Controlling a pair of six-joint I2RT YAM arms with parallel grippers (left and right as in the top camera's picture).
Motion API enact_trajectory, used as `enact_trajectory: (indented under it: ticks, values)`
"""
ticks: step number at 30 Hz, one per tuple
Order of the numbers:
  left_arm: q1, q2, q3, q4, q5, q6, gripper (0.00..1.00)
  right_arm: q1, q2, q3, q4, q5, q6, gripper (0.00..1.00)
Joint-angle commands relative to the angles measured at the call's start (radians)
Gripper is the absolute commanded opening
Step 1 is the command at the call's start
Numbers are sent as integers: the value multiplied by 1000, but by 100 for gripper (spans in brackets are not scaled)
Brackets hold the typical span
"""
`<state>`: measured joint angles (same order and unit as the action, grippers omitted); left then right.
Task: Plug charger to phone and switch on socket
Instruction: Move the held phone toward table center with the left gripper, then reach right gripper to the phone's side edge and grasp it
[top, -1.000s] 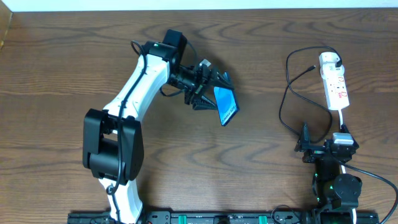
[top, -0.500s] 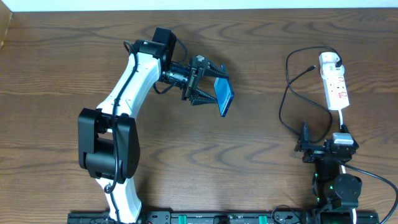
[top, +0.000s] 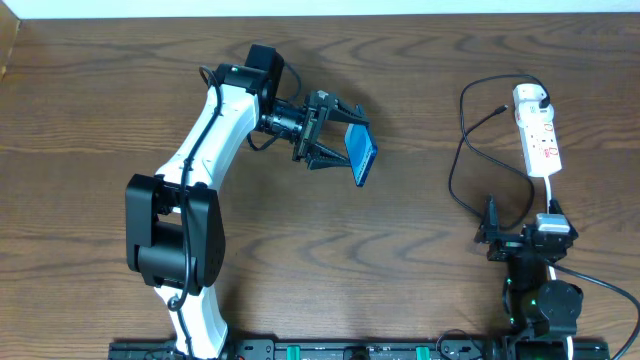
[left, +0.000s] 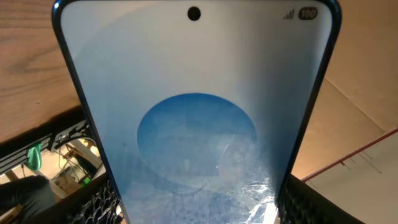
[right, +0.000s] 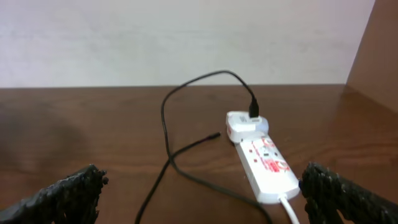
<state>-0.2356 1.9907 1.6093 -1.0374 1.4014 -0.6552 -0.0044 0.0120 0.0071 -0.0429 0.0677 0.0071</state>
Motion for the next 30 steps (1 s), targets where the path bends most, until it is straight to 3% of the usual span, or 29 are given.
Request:
enact_trajectory:
  ticks: [1,6,11,14,19,24,30]
  values:
    - [5,-11,-3,0,54,-5,52,5,-6,-2,-5,-3,132,99]
    - [5,-11,-3,1,53,-5,52,6,-5,-2,-15,-278,846,99]
    - [5,-11,-3,8,46,-5,52,6,-5,-2,1,-556,1240,99]
    - [5,-11,-3,8,46,-5,52,6,-5,-2,2,-576,1255,99]
    - [5,-11,-3,8,14,-5,52,6,-5,-2,19,-389,1363,99]
    - [5,-11,-3,8,0,-5,52,6,-3,-1,90,-363,1068,99]
    - [4,-11,-3,8,0,-5,52,6,61,72,79,-365,872,99]
